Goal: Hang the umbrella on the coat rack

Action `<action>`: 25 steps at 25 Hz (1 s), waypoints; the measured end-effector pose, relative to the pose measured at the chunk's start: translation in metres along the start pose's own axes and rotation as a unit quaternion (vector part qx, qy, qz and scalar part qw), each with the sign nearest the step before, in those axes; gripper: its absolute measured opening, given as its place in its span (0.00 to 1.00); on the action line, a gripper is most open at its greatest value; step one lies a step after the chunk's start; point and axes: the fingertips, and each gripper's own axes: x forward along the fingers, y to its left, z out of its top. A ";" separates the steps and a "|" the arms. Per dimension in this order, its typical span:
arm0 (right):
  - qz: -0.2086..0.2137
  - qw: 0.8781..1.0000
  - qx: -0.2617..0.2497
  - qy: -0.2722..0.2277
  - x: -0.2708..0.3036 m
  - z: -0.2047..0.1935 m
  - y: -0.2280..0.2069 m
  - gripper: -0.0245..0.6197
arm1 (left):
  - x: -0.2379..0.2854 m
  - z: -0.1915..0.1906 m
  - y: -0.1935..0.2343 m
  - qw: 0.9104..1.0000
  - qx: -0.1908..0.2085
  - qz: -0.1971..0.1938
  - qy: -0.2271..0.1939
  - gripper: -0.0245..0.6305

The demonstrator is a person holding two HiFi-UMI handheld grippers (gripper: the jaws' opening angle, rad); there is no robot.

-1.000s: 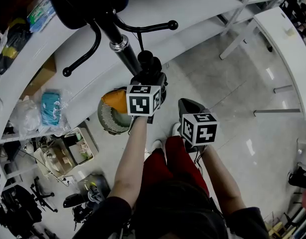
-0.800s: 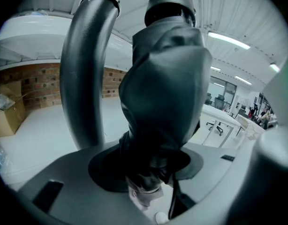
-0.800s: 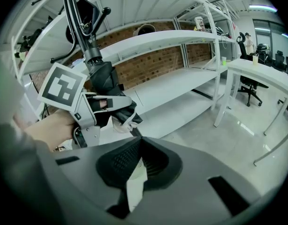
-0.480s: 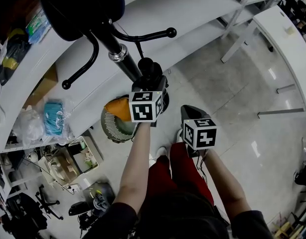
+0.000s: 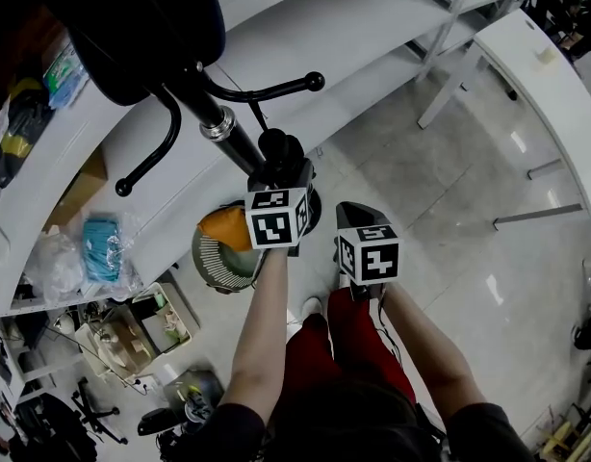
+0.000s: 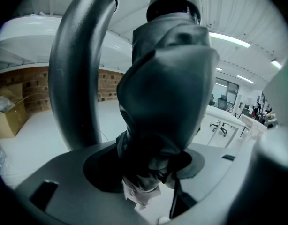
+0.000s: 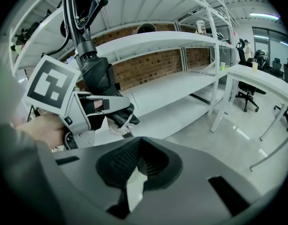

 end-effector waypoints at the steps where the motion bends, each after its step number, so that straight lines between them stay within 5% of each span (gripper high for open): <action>1: -0.002 1.000 0.001 -0.001 0.001 0.001 0.000 0.07 | 0.000 0.000 0.000 1.000 -0.001 0.001 0.001 0.42; 9: -0.013 1.000 -0.003 -0.013 -0.001 0.006 0.005 0.07 | -0.008 0.001 0.004 1.000 -0.006 -0.001 -0.001 0.50; 25: -0.017 0.997 -0.009 -0.070 -0.027 0.027 0.031 0.07 | -0.073 0.003 -0.013 0.998 -0.017 -0.030 -0.045 0.48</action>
